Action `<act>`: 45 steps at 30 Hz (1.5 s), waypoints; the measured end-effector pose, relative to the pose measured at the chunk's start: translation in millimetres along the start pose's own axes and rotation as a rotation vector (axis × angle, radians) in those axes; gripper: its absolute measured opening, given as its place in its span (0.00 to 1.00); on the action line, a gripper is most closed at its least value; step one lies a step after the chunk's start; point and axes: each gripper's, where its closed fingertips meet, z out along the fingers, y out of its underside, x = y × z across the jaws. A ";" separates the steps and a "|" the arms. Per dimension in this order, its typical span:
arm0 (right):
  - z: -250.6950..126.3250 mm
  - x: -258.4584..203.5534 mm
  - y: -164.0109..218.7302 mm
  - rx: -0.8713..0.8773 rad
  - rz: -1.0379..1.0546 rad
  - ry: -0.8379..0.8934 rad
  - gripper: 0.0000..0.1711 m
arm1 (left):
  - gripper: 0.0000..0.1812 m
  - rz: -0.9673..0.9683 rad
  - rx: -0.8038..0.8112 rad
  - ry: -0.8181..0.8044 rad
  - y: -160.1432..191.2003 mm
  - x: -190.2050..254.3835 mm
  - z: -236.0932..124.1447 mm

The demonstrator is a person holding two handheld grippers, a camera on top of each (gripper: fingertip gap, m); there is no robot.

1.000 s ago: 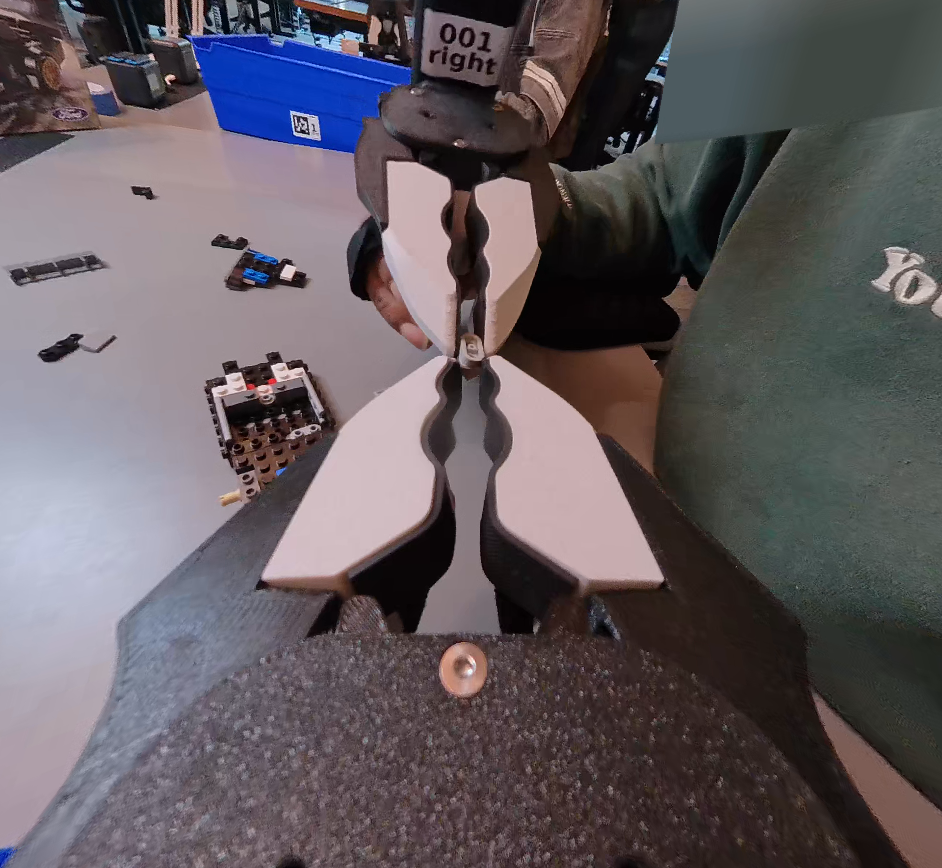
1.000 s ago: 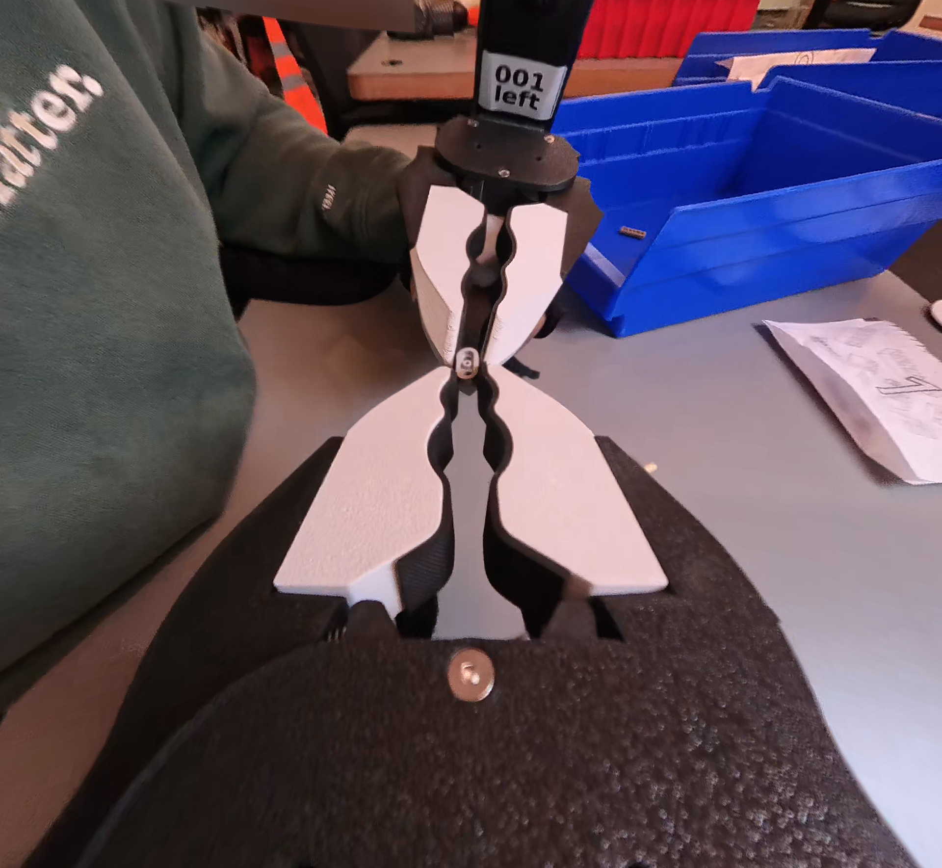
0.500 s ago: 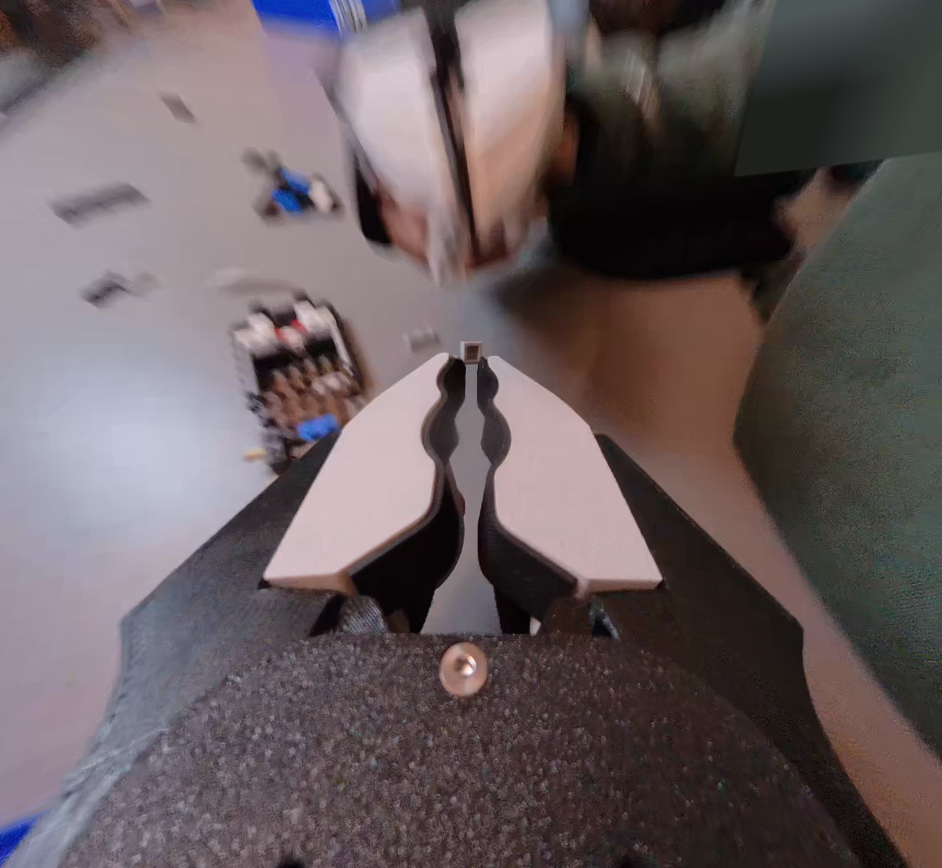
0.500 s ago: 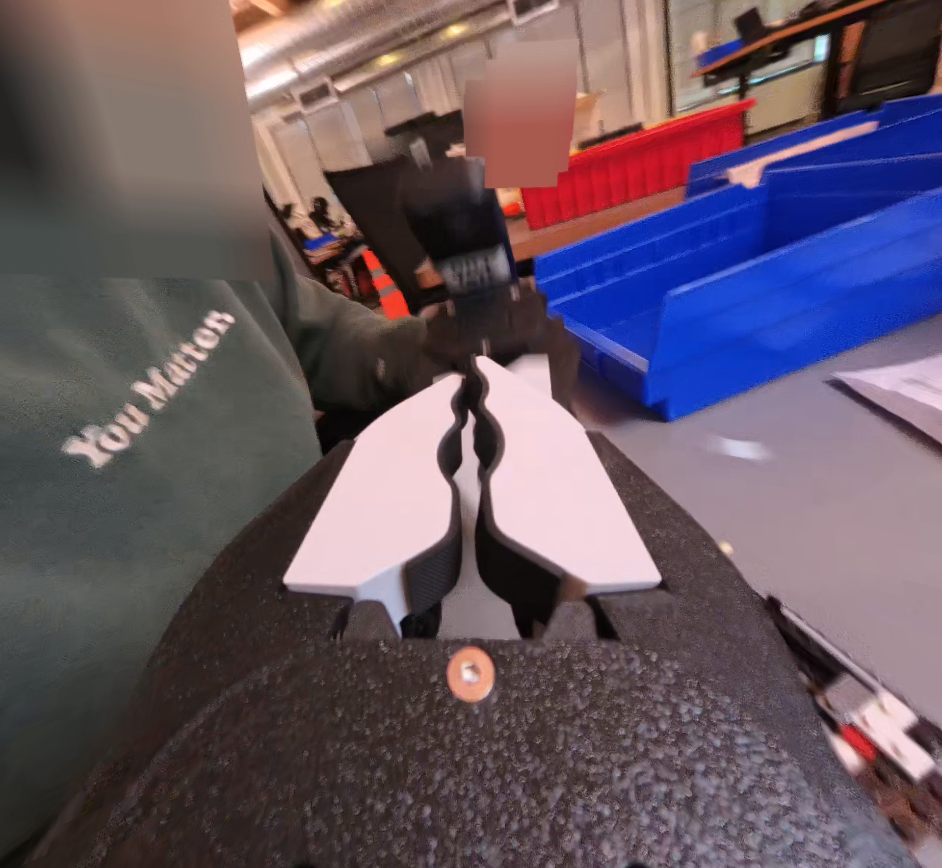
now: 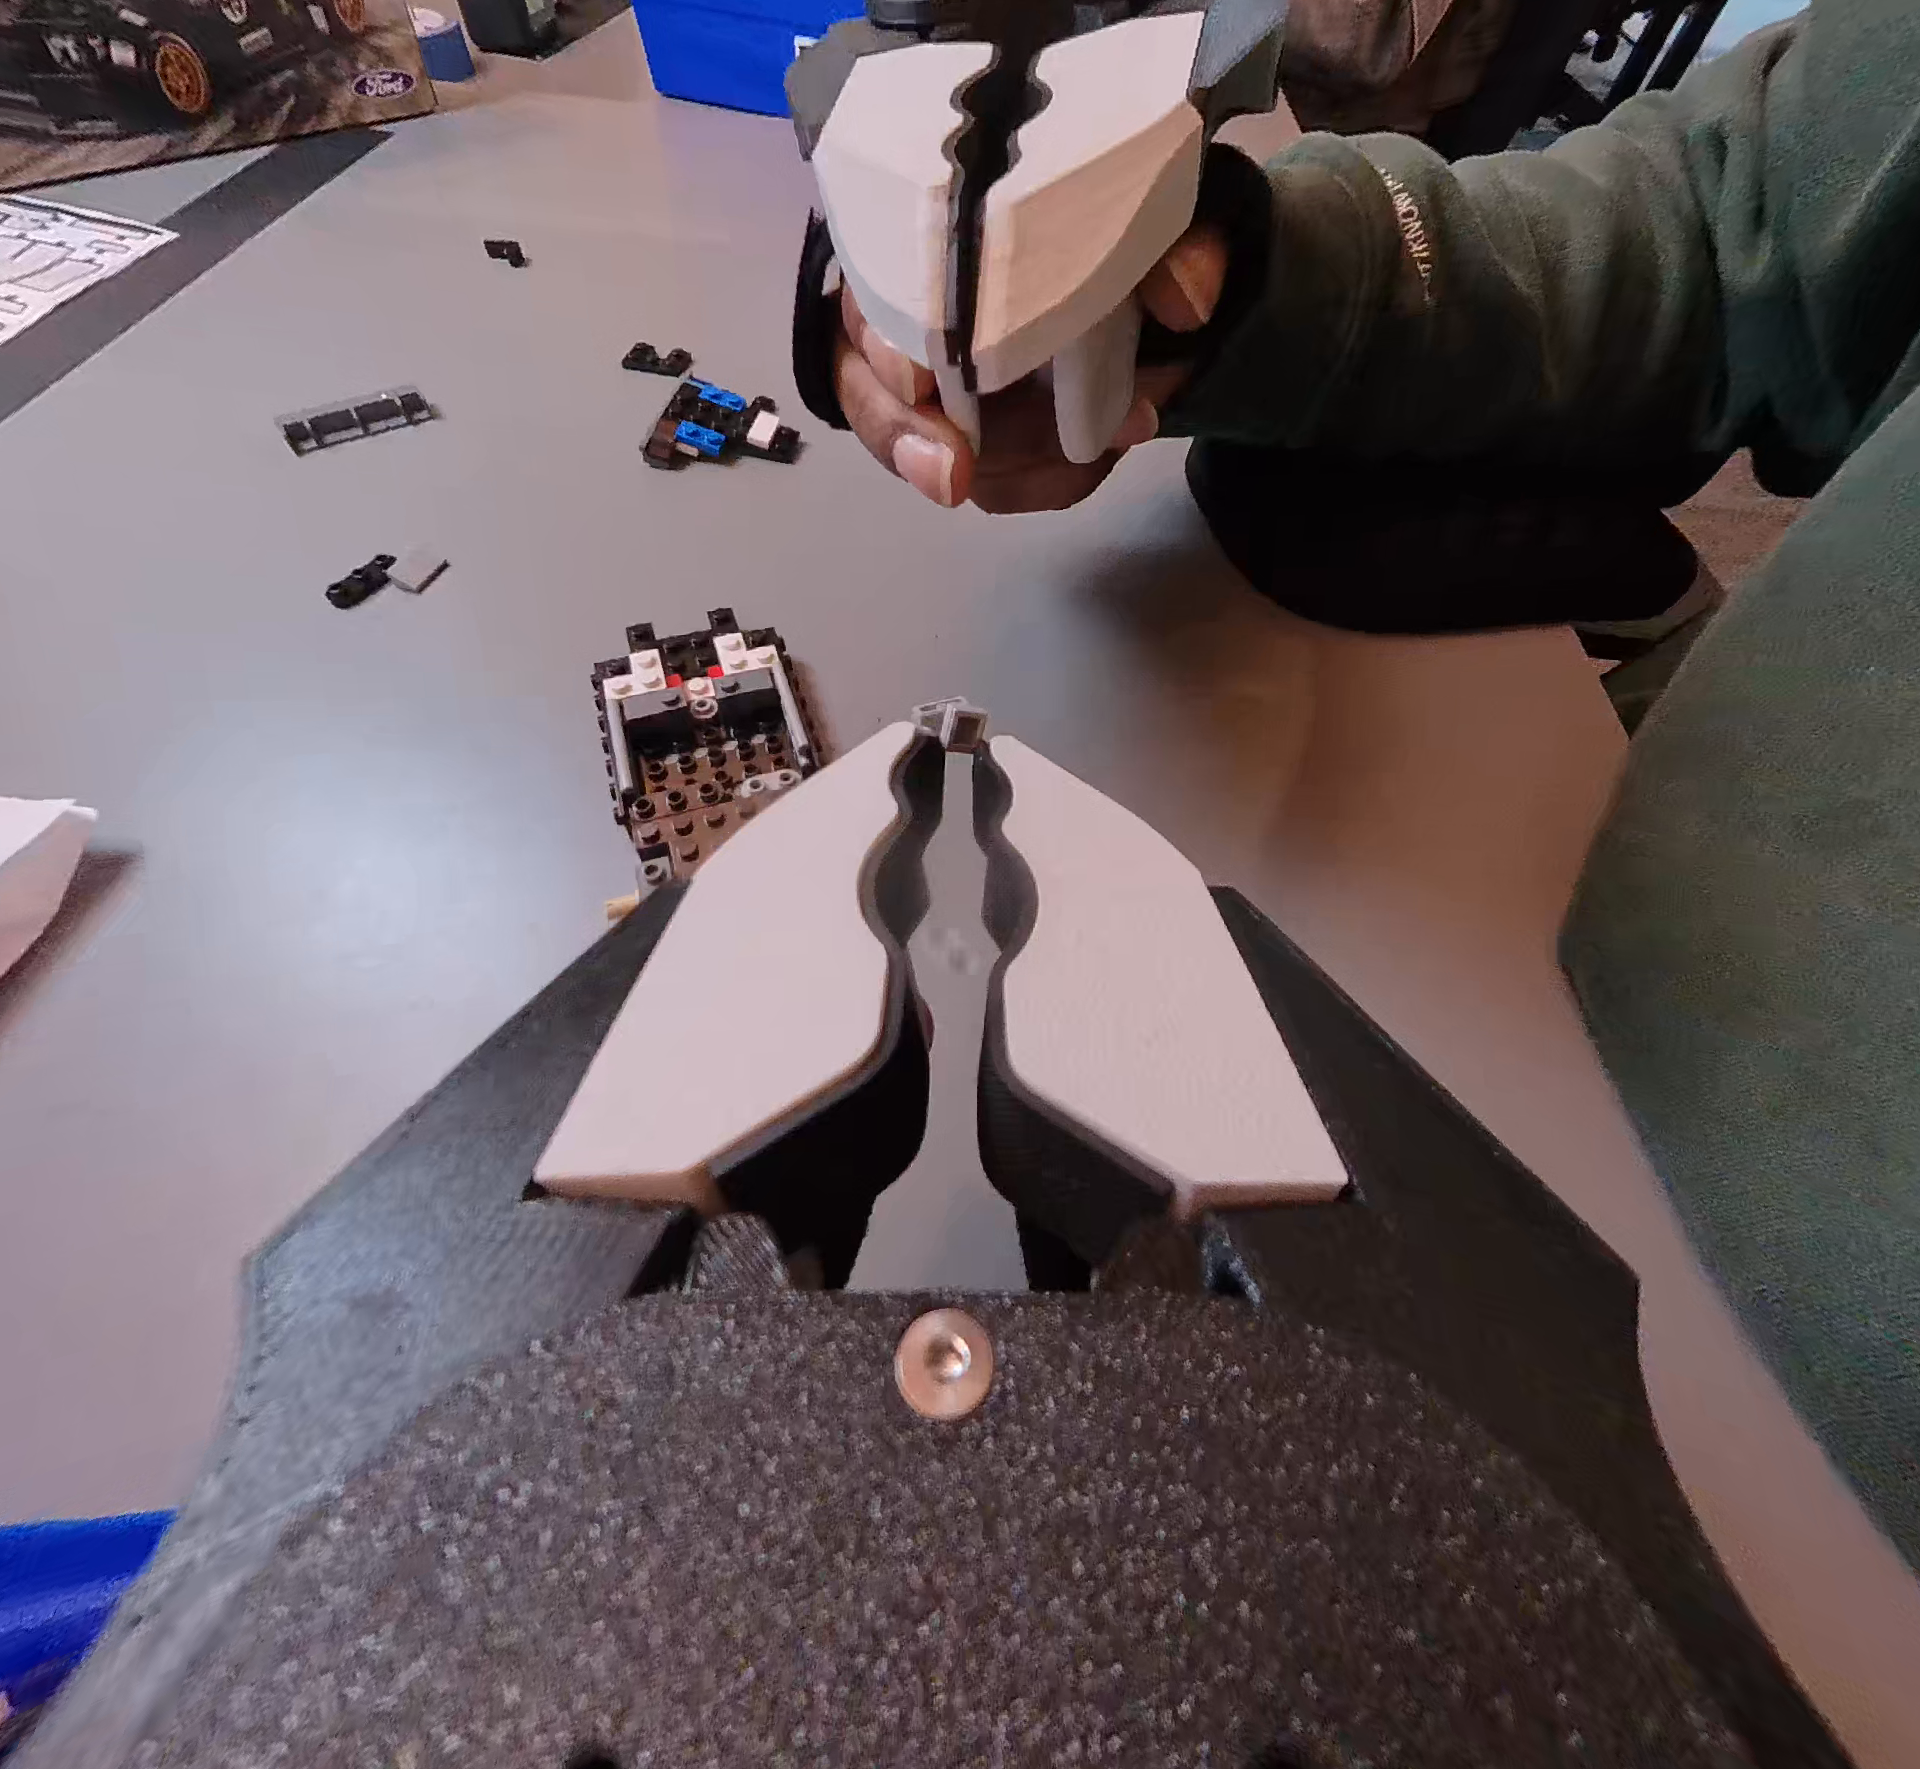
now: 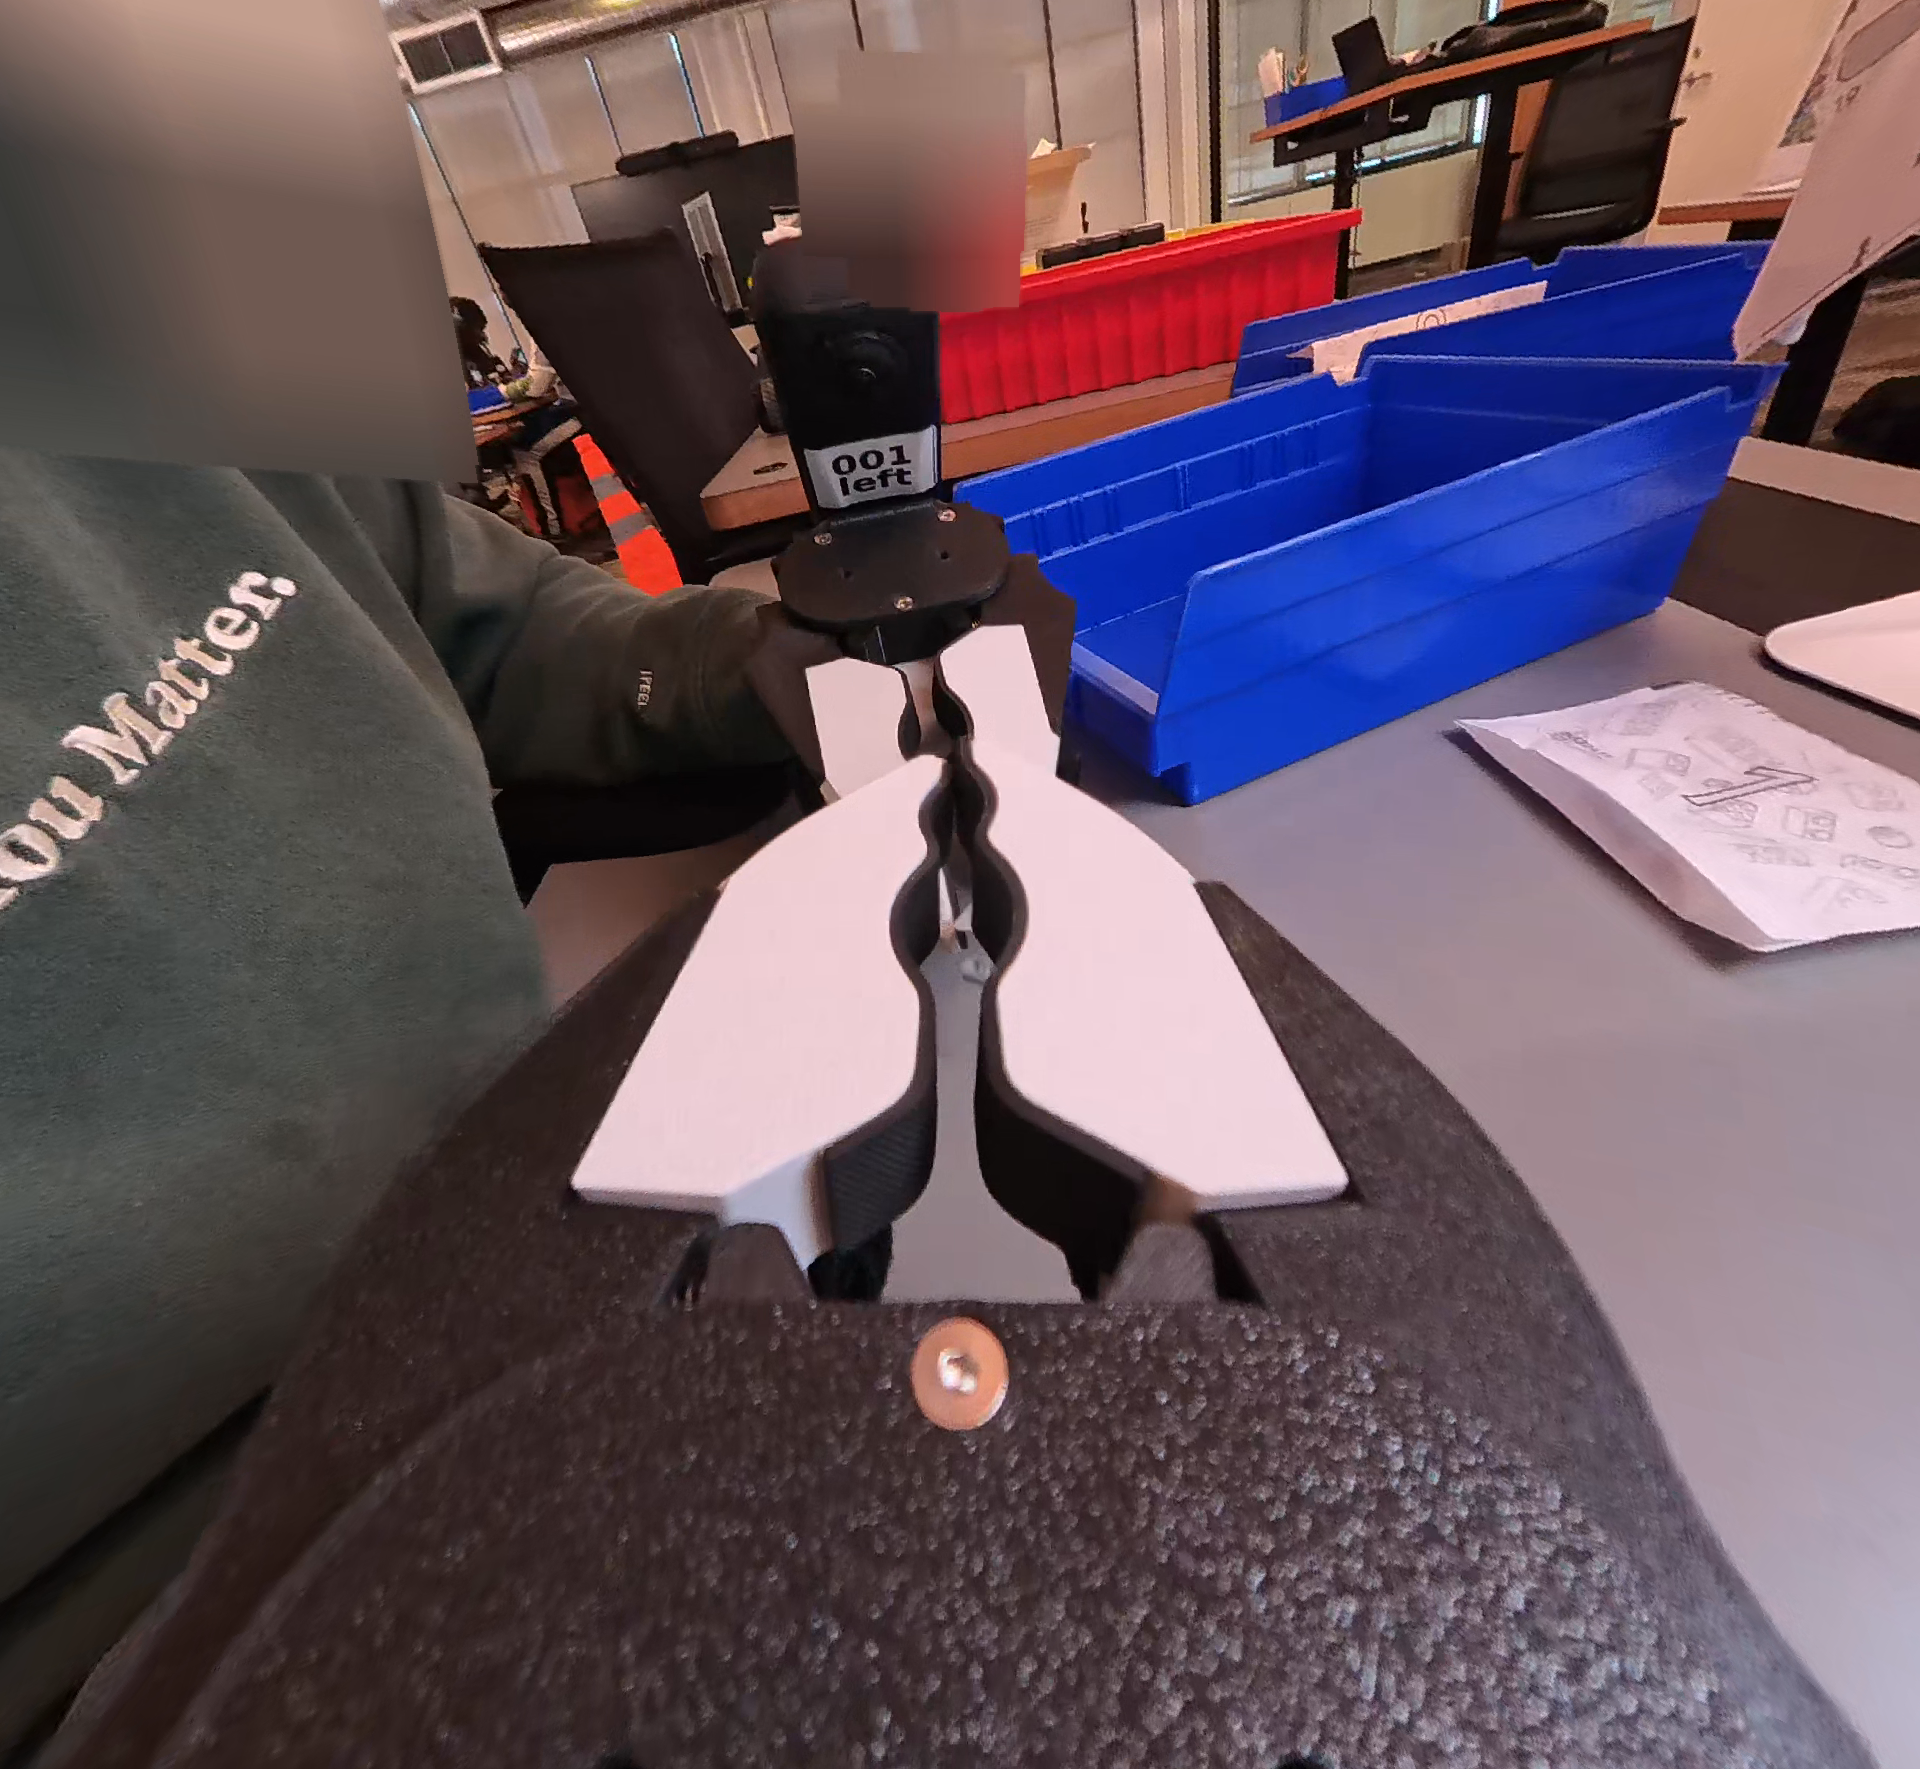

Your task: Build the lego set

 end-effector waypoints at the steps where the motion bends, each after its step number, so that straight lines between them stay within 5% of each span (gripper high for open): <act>1: 0.0 0.9 1.5 -0.006 -0.004 0.006 0.00 | 0.04 -0.003 -0.004 -0.003 1.2 -0.8 0.3; 8: -1.2 13.5 13.9 -0.069 -0.018 0.073 0.00 | 0.04 -0.009 -0.034 -0.048 7.6 -11.1 -2.1; 16: 0.6 18.5 65.9 -0.387 -0.108 0.101 0.09 | 0.04 0.050 -0.051 -0.084 3.9 -15.4 -15.0; 22: 6.0 2.1 109.4 -0.691 -0.223 0.057 0.13 | 0.04 0.248 -0.127 -0.514 -30.2 -66.5 -94.4; 26: 10.3 6.8 125.9 -0.812 -0.233 0.088 0.13 | 0.04 0.018 -0.327 -0.670 7.4 -107.1 -141.4; 30: 11.4 6.9 128.7 -0.855 -0.212 0.108 0.11 | 0.30 -0.123 -0.480 -0.591 57.4 -111.1 -143.4; 34: 12.8 4.3 129.6 -0.863 -0.209 0.110 0.05 | 0.37 -0.106 -0.453 -0.567 55.1 -109.0 -138.8; 41: 13.7 3.8 129.7 -0.857 -0.224 0.109 0.04 | 0.22 -0.113 -0.465 -0.671 63.3 -126.6 -148.3; 45: 13.8 4.0 129.5 -0.850 -0.228 0.115 0.04 | 0.23 -0.195 -0.426 -0.533 62.5 -109.9 -137.8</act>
